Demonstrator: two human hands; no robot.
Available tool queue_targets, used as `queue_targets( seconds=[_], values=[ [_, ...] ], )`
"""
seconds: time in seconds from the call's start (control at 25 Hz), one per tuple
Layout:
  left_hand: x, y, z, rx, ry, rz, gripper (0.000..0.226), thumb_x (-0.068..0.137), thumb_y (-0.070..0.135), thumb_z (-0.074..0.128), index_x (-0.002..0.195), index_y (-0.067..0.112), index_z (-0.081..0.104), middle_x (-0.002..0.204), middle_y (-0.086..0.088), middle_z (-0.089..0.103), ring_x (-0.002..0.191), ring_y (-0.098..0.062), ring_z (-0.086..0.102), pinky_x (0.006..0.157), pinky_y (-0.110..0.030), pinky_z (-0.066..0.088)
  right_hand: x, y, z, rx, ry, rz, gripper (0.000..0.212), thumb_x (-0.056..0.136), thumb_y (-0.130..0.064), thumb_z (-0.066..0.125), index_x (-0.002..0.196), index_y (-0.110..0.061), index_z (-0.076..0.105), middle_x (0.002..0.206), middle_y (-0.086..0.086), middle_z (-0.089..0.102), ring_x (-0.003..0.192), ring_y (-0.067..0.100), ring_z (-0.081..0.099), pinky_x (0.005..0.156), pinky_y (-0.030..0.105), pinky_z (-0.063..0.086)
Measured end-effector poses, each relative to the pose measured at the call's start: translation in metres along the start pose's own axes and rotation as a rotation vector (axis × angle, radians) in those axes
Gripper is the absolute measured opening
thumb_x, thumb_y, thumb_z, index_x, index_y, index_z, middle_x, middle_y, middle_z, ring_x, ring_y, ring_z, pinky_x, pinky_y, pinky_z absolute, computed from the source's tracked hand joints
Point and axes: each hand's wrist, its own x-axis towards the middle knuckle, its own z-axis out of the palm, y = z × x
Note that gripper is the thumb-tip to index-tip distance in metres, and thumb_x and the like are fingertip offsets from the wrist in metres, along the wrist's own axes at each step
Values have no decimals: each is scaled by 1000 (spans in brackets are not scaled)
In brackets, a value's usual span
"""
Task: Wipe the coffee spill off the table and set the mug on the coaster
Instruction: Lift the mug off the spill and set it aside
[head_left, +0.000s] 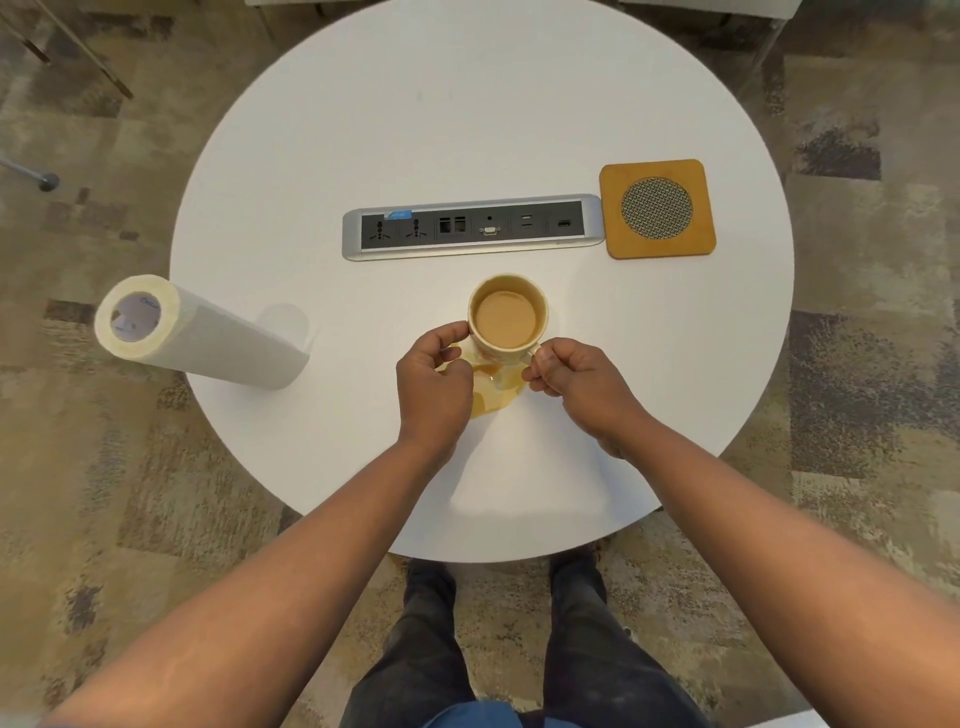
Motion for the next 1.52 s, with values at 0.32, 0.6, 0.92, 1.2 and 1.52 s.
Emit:
queue_targets(
  seconds=[0.32,0.6,0.92,1.2,1.52],
  values=[
    [2,12,25,80,-201,48,59,87,-11,42,116,31,69,112,9,66,100,-8,59,74,-21,52,-18,10,-21,112,134,30,23,104,-22,48,93,-12,66,103,11,73,88,14,64,82,26,49],
    [0,19,103,234,-475,138,66,83,-15,42,133,20,65,128,8,66,104,-1,58,76,-21,47,-38,36,-82,172,379,75,23,104,-21,49,95,-9,66,101,12,72,87,15,62,80,25,49],
    [-6,19,167,300,-598,138,71,80,-15,40,132,26,66,131,9,64,114,-14,59,76,-17,49,-45,63,-127,259,478,85,22,103,-15,49,87,-17,64,95,6,68,83,12,61,77,21,48],
    [-4,19,184,307,-584,118,70,81,-15,40,130,27,66,130,7,64,113,-15,58,63,-9,48,-38,70,-140,266,468,98,23,104,-18,49,86,-21,64,96,5,69,87,14,62,83,27,50],
    [-4,16,189,315,-585,122,68,81,-13,41,129,28,67,129,7,64,113,-16,58,63,-10,51,-39,74,-141,257,482,113,24,105,-23,48,87,-20,64,96,4,69,85,12,63,84,29,51]
  ],
)
